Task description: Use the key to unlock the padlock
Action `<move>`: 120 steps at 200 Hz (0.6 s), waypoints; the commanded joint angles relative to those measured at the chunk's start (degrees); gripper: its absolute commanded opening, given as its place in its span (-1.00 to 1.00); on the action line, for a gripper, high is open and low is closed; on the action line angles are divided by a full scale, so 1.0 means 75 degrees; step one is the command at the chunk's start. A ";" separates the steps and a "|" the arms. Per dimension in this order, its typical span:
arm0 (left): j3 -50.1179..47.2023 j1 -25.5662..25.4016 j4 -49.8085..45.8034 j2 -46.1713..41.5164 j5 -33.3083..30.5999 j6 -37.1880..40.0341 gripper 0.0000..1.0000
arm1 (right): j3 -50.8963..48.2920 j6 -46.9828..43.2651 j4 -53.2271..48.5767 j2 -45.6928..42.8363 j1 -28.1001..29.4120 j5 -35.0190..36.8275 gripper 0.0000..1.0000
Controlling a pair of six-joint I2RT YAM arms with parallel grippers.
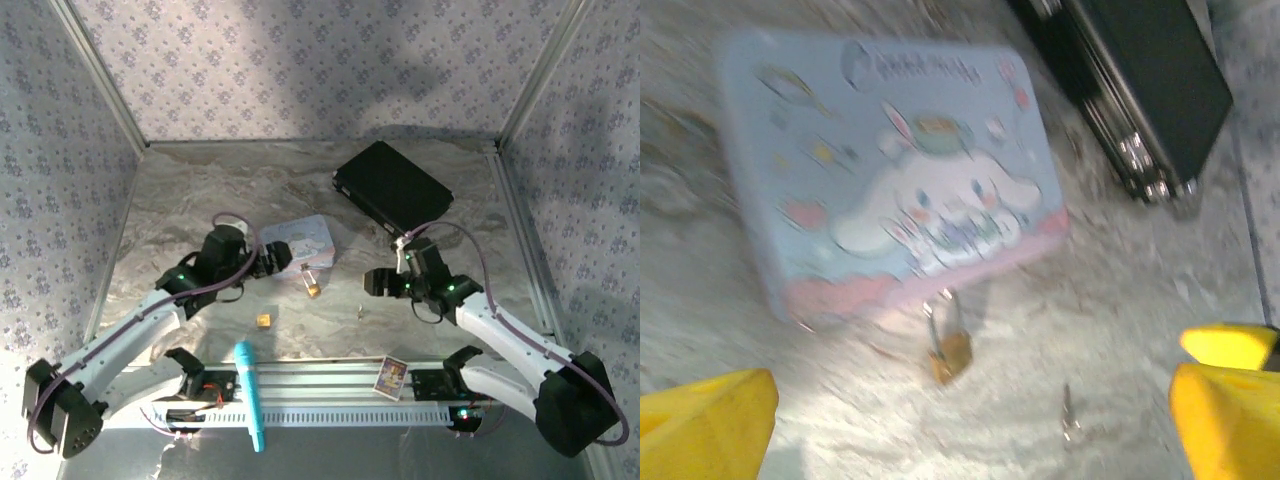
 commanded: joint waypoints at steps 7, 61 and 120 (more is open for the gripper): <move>0.0299 -0.0884 0.0017 0.0532 -0.0573 -0.0575 1.00 | -0.0275 0.0907 -0.0091 0.0129 0.1046 0.0990 0.45; 0.0373 -0.2146 0.1085 0.1533 -0.1067 -0.1047 1.00 | -0.0517 0.1577 0.0314 0.0693 0.2209 0.1807 0.22; 0.0266 -0.2896 0.1408 0.1799 -0.1677 -0.1394 1.00 | -0.0347 0.1561 0.0523 0.1575 0.2625 0.1910 -0.07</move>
